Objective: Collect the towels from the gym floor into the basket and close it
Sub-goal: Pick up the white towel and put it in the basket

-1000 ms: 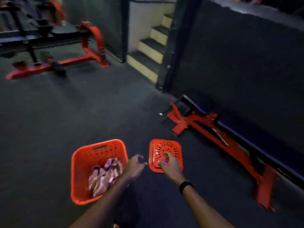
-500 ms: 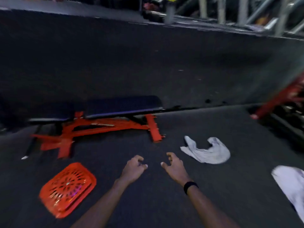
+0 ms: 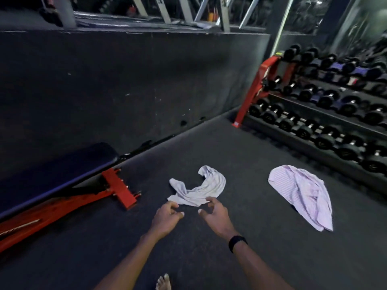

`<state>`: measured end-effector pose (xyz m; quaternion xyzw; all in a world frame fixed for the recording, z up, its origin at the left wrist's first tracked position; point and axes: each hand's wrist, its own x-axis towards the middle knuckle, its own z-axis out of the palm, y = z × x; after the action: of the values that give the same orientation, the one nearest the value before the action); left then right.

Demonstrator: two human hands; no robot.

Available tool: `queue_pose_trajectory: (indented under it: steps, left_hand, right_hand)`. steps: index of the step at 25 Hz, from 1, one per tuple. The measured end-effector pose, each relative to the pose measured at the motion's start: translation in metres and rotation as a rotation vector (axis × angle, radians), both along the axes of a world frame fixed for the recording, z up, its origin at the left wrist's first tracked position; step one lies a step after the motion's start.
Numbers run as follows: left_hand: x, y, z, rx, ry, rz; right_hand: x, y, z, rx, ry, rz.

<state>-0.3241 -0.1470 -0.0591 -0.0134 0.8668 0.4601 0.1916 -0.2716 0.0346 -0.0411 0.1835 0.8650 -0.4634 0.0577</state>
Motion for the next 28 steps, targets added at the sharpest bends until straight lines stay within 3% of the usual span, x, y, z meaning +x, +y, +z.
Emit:
queue_pose_trajectory:
  steps: [11,18,28]
  left_hand:
    - [-0.263,0.068,-0.024,0.010,-0.098,-0.064]
    - [-0.366,0.133,-0.046,-0.063,-0.180,-0.154]
    - [-0.544,0.237,-0.118,-0.224,-0.315,-0.143]
  right_hand:
    - [-0.242,0.080,-0.023,0.031,-0.065,-0.081]
    - [-0.340,0.141,-0.051,-0.002,-0.130,-0.117]
    - [-0.540,0.256,-0.136,0.030,-0.310,0.109]
